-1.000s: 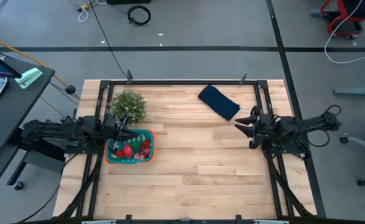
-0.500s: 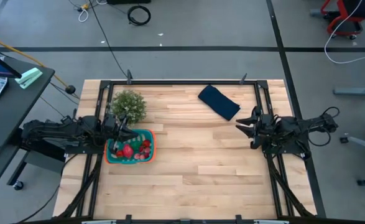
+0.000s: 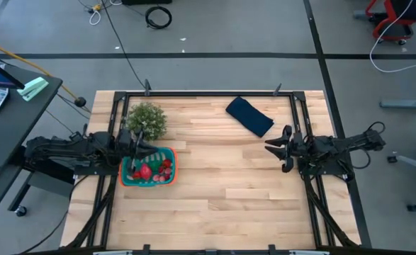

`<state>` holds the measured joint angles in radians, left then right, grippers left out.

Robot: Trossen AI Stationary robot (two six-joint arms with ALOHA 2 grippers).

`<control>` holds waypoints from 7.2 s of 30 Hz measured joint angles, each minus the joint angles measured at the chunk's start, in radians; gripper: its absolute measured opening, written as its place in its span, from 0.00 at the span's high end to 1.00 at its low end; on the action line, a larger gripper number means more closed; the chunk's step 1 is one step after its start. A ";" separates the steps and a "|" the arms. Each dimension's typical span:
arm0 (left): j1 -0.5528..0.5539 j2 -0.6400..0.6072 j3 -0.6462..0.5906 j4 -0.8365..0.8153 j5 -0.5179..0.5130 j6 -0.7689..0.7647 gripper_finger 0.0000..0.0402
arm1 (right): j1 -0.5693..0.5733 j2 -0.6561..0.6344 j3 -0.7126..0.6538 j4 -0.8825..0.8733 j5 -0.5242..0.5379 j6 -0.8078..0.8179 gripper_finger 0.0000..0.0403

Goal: Pick and placing Produce into tupperware
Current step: Return to Home Position

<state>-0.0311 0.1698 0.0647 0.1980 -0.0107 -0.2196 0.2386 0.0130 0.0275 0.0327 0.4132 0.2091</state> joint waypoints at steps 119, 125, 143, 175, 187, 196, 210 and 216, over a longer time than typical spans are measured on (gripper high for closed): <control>0.000 -0.157 -0.056 -0.136 -0.075 0.048 0.91 | -0.001 0.114 -0.005 0.006 -0.006 -0.049 0.69; 0.000 -0.157 -0.056 -0.134 -0.075 0.049 0.91 | -0.001 0.114 -0.005 0.006 -0.006 -0.049 0.69; 0.000 -0.157 -0.056 -0.134 -0.075 0.049 0.90 | 0.000 0.114 -0.005 0.006 -0.006 -0.048 0.69; 0.000 -0.157 -0.056 -0.134 -0.075 0.049 0.93 | 0.000 0.114 -0.005 0.006 -0.006 -0.048 0.69; 0.000 -0.157 -0.056 -0.134 -0.074 0.049 0.91 | -0.001 0.114 -0.005 0.006 -0.006 -0.048 0.69; 0.000 -0.157 -0.056 -0.134 -0.074 0.049 0.92 | -0.001 0.114 -0.005 0.006 -0.006 -0.048 0.69; 0.000 -0.157 -0.056 -0.134 -0.074 0.048 0.91 | -0.001 0.114 -0.005 0.006 -0.006 -0.048 0.69; 0.000 -0.157 -0.056 -0.134 -0.074 0.049 0.91 | -0.001 0.114 -0.005 0.006 -0.006 -0.048 0.69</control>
<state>-0.0312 0.0132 0.0082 0.0635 -0.0851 -0.1707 0.2380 0.1266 0.0223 0.0383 0.4070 0.1616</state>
